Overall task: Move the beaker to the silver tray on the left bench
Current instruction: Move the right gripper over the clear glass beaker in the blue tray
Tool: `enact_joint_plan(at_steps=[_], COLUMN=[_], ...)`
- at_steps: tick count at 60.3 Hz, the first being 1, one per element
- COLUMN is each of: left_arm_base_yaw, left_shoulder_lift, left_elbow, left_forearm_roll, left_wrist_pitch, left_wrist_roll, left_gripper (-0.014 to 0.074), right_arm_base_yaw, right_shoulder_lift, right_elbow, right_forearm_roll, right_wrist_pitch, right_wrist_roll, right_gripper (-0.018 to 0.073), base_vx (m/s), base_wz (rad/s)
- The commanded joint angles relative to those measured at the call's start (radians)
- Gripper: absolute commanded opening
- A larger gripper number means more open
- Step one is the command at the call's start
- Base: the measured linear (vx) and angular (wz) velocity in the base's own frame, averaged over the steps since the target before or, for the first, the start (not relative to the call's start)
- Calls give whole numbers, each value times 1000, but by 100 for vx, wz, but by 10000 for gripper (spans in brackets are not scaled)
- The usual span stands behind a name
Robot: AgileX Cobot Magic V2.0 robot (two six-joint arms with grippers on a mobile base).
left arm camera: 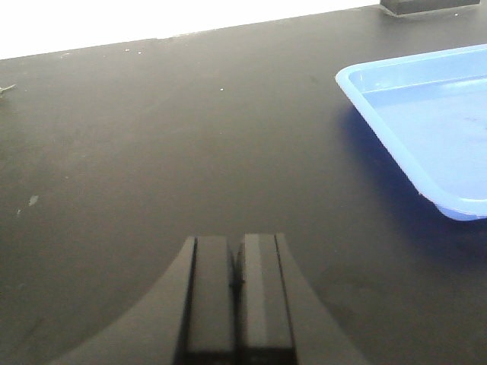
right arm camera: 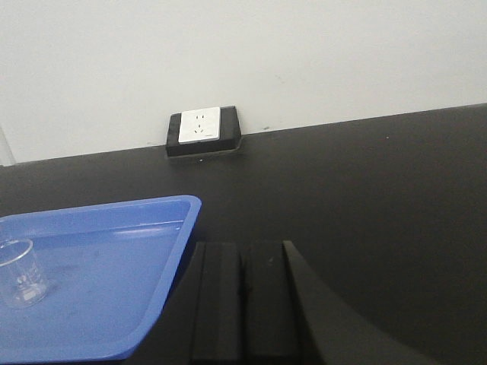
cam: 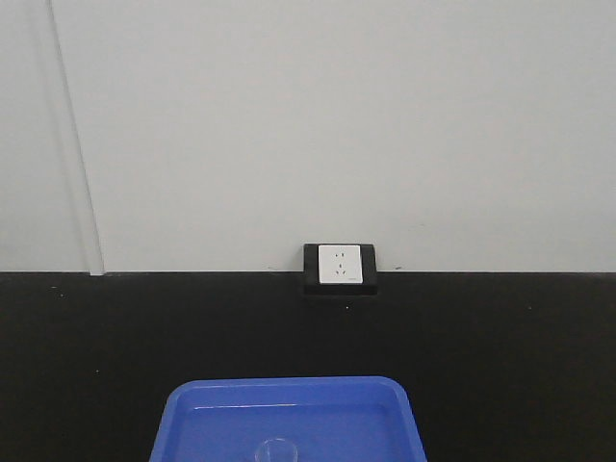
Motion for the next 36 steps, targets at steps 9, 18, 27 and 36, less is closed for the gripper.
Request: enact_joint_plan(at_steps=[9, 18, 27, 36], left_arm_base_yaw=[-7, -7, -7, -7], left_shoulder_lift=[-7, -7, -7, -7], left_elbow=[20, 20, 20, 20], left_forearm_roll=[-3, -3, -3, -3], left_wrist_pitch=[-75, -75, -75, -75], left_wrist_roll=[-2, -2, -2, -2], left_gripper=[1, 1, 1, 1], right_arm_base_yaw=[-5, -5, -5, -5], right_shoulder_lift=[-8, 6, 179, 472], right_elbow=[3, -97, -347, -570], right_forearm_roll=[-4, -21, -89, -87], right_wrist_pitch=[-173, -250, -264, -264], right_wrist_roll=[-9, -27, -151, -188], right_gripper=[-11, -11, -11, -11], base_vx=[0, 0, 0, 0], base_wz=[0, 0, 0, 0])
